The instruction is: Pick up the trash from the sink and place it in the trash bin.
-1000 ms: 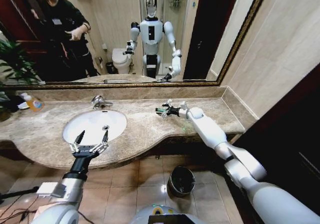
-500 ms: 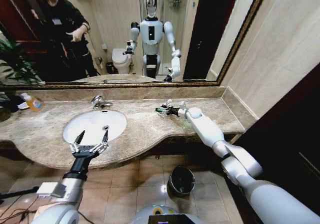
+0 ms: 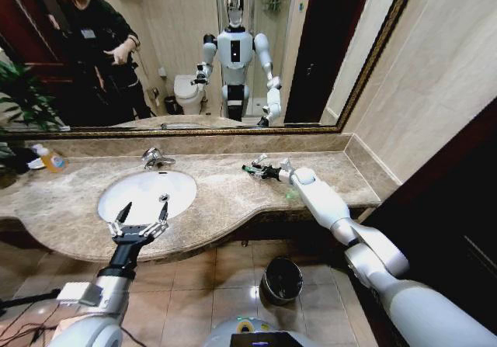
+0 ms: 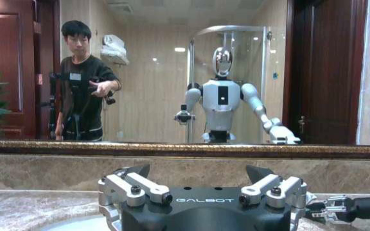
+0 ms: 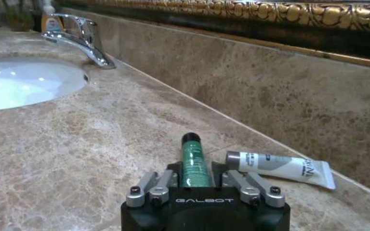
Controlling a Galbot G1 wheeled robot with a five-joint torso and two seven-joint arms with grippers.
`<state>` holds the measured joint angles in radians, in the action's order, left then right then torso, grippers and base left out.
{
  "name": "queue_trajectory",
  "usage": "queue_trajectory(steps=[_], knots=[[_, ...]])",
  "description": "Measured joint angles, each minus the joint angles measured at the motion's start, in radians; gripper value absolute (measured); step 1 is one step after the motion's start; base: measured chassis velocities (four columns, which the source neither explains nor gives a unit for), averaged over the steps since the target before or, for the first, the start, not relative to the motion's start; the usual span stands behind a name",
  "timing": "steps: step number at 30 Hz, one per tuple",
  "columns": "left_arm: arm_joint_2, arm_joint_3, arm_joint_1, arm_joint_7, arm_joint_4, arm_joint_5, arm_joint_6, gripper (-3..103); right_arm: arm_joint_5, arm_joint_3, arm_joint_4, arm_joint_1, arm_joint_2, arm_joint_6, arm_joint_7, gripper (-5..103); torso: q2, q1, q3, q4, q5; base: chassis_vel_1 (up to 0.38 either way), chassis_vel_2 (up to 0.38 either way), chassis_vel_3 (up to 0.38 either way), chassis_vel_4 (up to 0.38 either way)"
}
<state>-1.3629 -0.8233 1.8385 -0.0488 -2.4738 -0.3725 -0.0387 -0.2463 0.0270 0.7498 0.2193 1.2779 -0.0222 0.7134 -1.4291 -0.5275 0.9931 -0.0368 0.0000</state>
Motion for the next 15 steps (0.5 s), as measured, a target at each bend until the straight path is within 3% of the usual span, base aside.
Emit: queue_trajectory(steps=[8, 10, 15], knots=[[0.000, 0.000, 0.000, 0.000, 0.000, 0.000, 0.000, 100, -0.007, 0.000, 0.060, 0.032, -0.018, -0.008, -0.040, 7, 0.000, 0.000, 0.000, 0.0000, -0.0001, 0.000, 0.000, 0.000, 0.000], [0.000, 0.000, 0.000, 0.000, 0.000, 0.000, 0.000, 100, -0.014, 0.000, 0.079, 0.040, -0.024, -0.013, -0.051, 7, 0.000, 0.000, 0.000, -0.0001, 0.0001, 0.000, 0.000, 0.000, 0.000], [0.000, 0.000, 0.000, 0.000, 0.000, 0.000, 0.000, 100, -0.124, -0.007, 0.310, 0.143, -0.101, -0.079, -0.150, 5, 0.000, 0.000, 0.000, -0.0001, 0.0000, 0.000, 0.000, 0.000, 0.000]])
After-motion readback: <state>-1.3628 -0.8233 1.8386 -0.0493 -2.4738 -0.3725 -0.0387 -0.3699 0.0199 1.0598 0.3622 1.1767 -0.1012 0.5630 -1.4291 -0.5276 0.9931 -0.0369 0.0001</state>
